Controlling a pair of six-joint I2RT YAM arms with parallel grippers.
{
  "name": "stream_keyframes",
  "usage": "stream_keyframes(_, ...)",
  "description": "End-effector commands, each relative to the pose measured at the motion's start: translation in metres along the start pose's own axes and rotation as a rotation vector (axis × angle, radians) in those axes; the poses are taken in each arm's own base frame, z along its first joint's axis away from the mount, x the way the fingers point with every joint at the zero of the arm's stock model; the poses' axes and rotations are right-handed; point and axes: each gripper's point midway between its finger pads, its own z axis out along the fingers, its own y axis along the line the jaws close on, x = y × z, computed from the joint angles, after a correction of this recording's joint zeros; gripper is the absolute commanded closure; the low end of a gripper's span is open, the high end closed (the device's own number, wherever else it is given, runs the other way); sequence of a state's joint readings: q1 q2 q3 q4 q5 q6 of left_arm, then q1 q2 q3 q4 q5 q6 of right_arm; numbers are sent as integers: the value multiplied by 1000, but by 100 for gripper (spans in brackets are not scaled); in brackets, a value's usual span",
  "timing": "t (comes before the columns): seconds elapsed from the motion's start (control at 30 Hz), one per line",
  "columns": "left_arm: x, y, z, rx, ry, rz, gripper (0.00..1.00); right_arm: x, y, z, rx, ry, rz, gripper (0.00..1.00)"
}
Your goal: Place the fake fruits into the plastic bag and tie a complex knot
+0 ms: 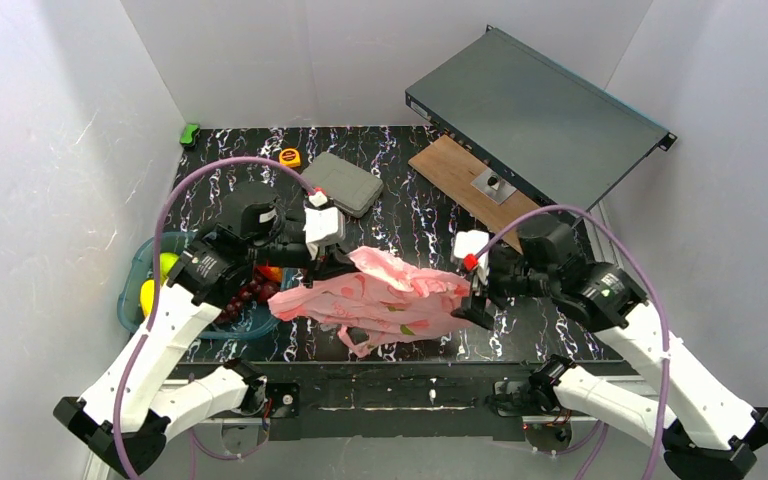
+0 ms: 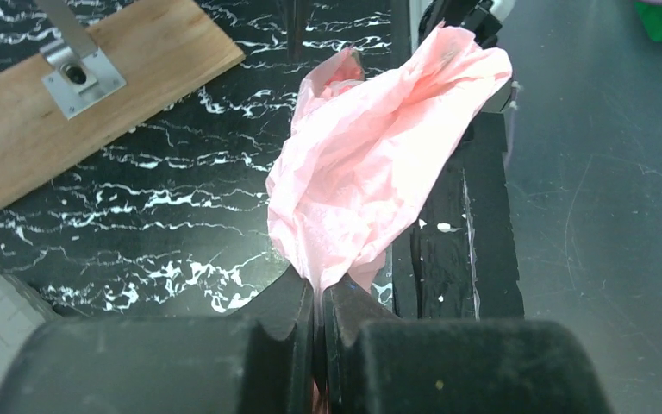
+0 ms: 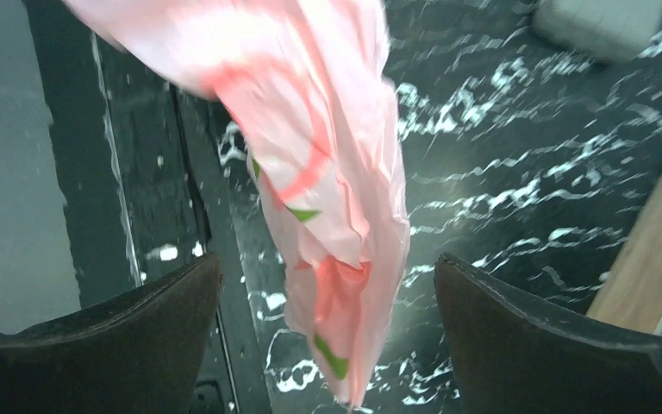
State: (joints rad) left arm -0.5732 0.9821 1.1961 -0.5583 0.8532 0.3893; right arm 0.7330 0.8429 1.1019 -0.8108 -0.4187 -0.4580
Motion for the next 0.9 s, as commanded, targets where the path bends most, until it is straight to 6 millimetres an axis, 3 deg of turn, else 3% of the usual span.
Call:
stream_keyframes(0.0,-10,-13,-2,85,-38,70,100,35,-9,23,13,59,-62,2)
stream_keyframes(0.1,-13,-18,-4,103,-51,78,100,47,-23,38,52,79,-80,2)
stream_keyframes(0.17,-12,-14,-5,74,-43,70,100,58,-25,44,39,103,-92,12)
stream_keyframes(0.27,-11,4,-19,-21,-58,23,100,81,-19,40,1,161,-80,54)
stream_keyframes(0.33,-11,21,-33,-98,-87,-26,100,98,-17,32,1,191,-59,89)
stream_keyframes(0.37,-8,29,-40,-140,-95,-43,100,104,-16,28,8,196,-51,99)
stream_keyframes(0.47,1,49,-52,-233,-115,-117,100,105,-17,21,37,181,-38,99)
stream_keyframes(0.53,5,45,-49,-194,-122,-148,98,93,-16,20,32,136,-24,99)
stream_keyframes(0.57,4,38,-46,-143,-132,-149,85,87,-13,20,18,119,-8,99)
stream_keyframes(0.6,2,32,-43,-106,-138,-150,56,80,-11,21,-3,102,10,99)
stream_keyframes(0.63,-1,28,-40,-89,-136,-147,34,74,-10,22,-20,91,29,99)
stream_keyframes(0.7,-3,23,-34,-78,-93,-96,10,65,-11,26,-53,98,81,99)
stream_keyframes(0.73,-4,20,-30,-74,-68,-62,3,61,-12,27,-66,100,96,99)
stream_keyframes(0.87,-4,14,-11,-35,7,1,2,42,-15,30,-100,80,132,99)
